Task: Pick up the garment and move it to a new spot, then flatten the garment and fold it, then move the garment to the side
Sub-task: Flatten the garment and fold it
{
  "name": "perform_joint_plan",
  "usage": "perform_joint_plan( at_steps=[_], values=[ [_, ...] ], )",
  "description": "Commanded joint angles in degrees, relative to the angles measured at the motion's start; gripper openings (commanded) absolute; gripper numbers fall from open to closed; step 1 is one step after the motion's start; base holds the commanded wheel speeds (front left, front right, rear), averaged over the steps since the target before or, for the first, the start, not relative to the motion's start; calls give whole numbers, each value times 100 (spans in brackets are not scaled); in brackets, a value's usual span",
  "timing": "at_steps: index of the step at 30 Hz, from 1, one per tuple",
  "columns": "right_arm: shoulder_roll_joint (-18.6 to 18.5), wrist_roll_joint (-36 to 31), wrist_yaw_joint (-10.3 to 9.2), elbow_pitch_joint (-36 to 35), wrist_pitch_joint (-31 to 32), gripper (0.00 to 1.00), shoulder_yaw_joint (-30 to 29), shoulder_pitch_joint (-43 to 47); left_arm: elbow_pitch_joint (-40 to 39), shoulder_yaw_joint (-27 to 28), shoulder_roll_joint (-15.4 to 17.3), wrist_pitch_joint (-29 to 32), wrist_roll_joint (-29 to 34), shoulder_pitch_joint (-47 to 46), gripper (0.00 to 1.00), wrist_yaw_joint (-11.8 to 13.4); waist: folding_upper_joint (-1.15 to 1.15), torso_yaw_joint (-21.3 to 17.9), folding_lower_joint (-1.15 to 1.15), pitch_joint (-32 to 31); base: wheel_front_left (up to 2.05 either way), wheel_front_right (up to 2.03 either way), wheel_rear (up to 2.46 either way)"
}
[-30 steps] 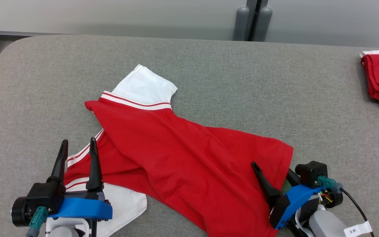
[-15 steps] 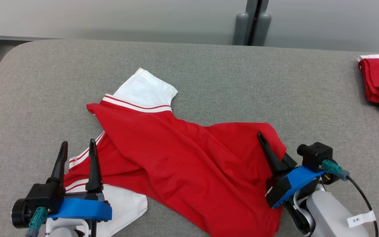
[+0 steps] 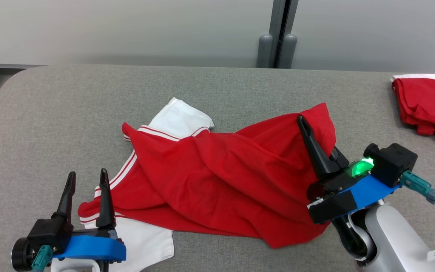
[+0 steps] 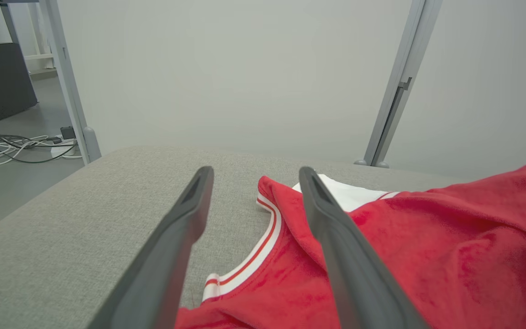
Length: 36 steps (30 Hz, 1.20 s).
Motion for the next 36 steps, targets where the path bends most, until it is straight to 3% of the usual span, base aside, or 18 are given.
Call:
perform_joint_plan(
  at_steps=[1, 11, 19, 23, 24, 25, 30, 36],
  values=[
    [25, 84, 2, -277, 122, 0, -35, 150, 0, 20, -5, 3, 29, 66, 100, -12, 0, -31, 1, -54, 0, 0, 0],
    [36, 81, 3, -684, 763, 0, -371, 636, -4, 32, -5, 3, -62, 144, 100, -11, 0, -80, 1, -161, 0, 0, 0],
    [-86, -93, 2, 238, 707, 0, -618, 153, -2, 36, -5, 3, -29, 10, 100, -40, 0, -161, 1, -52, 0, 0, 0],
    [-51, -171, 2, 1243, 622, 0, -666, -433, -16, 21, -6, 3, -28, -71, 100, -41, 0, -170, 1, 39, 0, 0, 0],
    [-48, -217, 2, 1605, 637, 55, -689, -576, -18, 20, -5, 3, -31, -86, 100, -41, 0, -171, 1, 63, 0, 0, 0],
    [-86, -306, 2, 1945, 641, 100, -688, -727, -14, 8, -6, 3, -35, -108, 100, -45, 0, -162, 1, 83, 0, 0, 0],
    [-136, -584, 3, 3354, 300, 100, -790, -1257, 21, -27, -5, 3, -77, -168, 100, -46, 0, -92, 1, 148, 0, 0, 0],
    [-277, -509, 2, 3875, -194, 100, -735, -1297, -5, 49, -6, 3, -70, -66, 100, -26, 0, -153, 1, 151, 0, 0, 0]
  ],
)
